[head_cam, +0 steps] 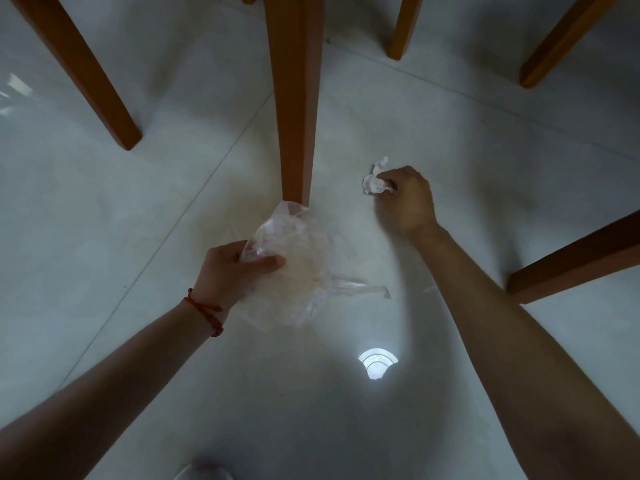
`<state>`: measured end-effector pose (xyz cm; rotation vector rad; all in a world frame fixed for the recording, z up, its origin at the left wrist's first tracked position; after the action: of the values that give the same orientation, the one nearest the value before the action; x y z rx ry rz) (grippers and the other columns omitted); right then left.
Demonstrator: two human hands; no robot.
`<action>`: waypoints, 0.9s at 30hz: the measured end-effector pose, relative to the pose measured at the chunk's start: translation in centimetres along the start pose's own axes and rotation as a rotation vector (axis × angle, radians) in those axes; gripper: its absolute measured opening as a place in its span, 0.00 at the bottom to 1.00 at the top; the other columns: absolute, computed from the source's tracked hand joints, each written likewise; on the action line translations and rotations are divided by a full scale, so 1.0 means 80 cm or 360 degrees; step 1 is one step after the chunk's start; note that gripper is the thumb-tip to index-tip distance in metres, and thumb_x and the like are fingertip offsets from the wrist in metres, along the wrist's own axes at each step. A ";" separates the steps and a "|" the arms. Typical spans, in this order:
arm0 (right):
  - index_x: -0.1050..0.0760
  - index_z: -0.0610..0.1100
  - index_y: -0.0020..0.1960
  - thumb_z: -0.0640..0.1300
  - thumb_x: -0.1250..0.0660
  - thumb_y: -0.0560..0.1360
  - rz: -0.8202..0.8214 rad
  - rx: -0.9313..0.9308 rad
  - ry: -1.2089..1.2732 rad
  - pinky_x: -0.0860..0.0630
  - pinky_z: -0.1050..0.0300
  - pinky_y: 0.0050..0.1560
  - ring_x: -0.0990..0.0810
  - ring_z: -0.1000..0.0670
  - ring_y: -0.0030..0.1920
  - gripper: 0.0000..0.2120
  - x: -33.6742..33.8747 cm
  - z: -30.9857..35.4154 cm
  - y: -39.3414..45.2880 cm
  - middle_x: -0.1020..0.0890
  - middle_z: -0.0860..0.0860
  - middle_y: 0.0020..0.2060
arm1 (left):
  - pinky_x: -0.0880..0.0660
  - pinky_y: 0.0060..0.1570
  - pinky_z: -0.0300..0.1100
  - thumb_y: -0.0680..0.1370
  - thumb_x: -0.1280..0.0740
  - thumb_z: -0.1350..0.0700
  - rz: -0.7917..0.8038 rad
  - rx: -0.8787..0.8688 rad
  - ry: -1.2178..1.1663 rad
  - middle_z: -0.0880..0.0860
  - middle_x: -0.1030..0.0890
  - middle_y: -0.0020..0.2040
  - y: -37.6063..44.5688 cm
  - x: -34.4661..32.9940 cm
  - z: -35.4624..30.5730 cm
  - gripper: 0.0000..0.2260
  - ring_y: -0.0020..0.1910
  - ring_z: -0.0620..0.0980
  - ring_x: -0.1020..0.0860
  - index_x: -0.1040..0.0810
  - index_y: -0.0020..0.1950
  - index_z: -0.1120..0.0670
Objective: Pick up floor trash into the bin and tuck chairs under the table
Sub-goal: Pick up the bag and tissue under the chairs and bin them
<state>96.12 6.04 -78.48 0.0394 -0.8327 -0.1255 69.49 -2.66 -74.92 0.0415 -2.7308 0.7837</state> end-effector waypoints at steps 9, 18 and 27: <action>0.19 0.39 0.37 0.33 0.33 0.71 -0.0110 -0.1244 0.2115 0.23 0.65 0.34 0.20 0.54 0.32 0.06 0.020 -0.010 -0.083 0.17 0.48 0.32 | 0.21 0.33 0.41 0.65 0.25 0.59 -0.0027 -0.0026 0.0024 0.54 0.18 0.38 -0.001 0.000 0.001 0.06 0.37 0.52 0.19 0.20 0.39 0.52; 0.19 0.39 0.39 0.36 0.34 0.71 -0.0008 -0.1397 0.2380 0.21 0.65 0.37 0.18 0.54 0.36 0.06 0.039 0.002 -0.147 0.17 0.45 0.38 | 0.21 0.34 0.42 0.65 0.25 0.58 -0.0014 0.0065 -0.0043 0.54 0.19 0.37 -0.001 -0.006 0.013 0.05 0.35 0.53 0.20 0.20 0.37 0.53; 0.22 0.38 0.44 0.36 0.36 0.73 -0.0045 -0.1582 0.2223 0.21 0.66 0.36 0.18 0.55 0.36 0.04 0.052 0.033 -0.209 0.17 0.46 0.37 | 0.26 0.40 0.49 0.68 0.27 0.60 -0.0074 0.0160 -0.0077 0.59 0.21 0.37 -0.039 0.002 0.026 0.04 0.38 0.55 0.23 0.21 0.36 0.55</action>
<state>95.38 -11.00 -75.05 -0.7253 0.6824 -0.4554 69.12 -6.40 -74.93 0.1469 -2.7231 0.9172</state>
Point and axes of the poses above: each hand's wrist, its own y-axis towards the middle knuckle, its own x-axis out of the back of the hand, z = x × y, the point moved 5 cm from there along y, towards the middle knuckle
